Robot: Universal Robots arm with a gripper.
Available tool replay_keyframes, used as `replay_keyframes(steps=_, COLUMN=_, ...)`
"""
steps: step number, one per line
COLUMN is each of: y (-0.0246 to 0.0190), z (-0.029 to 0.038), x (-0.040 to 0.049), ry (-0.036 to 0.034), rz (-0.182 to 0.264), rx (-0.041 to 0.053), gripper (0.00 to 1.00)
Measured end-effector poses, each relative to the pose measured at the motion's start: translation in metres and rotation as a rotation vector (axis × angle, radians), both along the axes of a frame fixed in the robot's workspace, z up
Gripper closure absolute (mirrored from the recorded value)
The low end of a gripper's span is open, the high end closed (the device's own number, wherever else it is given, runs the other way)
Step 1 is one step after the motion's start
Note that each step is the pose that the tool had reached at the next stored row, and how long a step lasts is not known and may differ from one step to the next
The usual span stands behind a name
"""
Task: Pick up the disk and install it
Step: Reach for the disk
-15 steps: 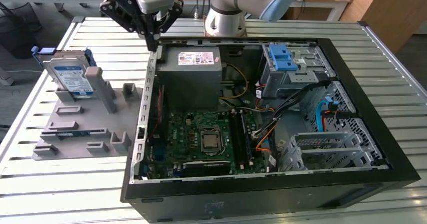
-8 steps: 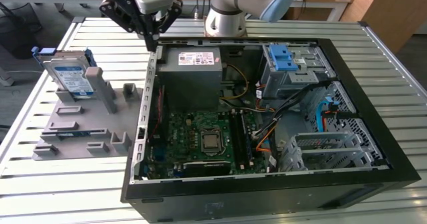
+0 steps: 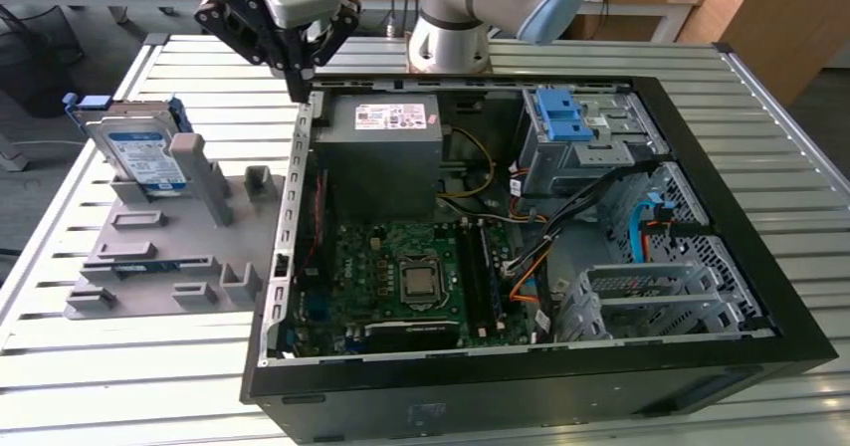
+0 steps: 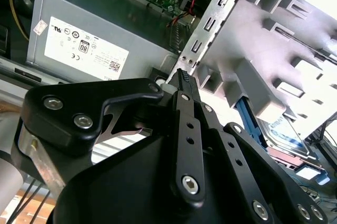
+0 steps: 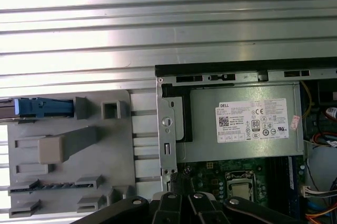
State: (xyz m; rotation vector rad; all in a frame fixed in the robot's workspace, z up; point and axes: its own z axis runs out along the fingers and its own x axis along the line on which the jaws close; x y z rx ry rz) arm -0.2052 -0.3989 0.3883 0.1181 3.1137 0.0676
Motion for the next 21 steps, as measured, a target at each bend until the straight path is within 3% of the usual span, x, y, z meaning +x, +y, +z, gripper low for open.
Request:
replay_keyframes(steps=9, y=0.0001, z=-0.0003, x=-0.0038, ry=0.0, rz=0.0, rx=0.0, gripper=0.89)
replay_keyframes(steps=18, y=0.0068, z=-0.0006, x=-0.0188, ry=0.0055, rz=0.0, rx=-0.0001, gripper=0.89)
replay_keyframes(steps=21, y=0.0072, z=-0.0007, x=-0.0232, ry=0.0056, rz=0.0, rx=0.0001, gripper=0.89)
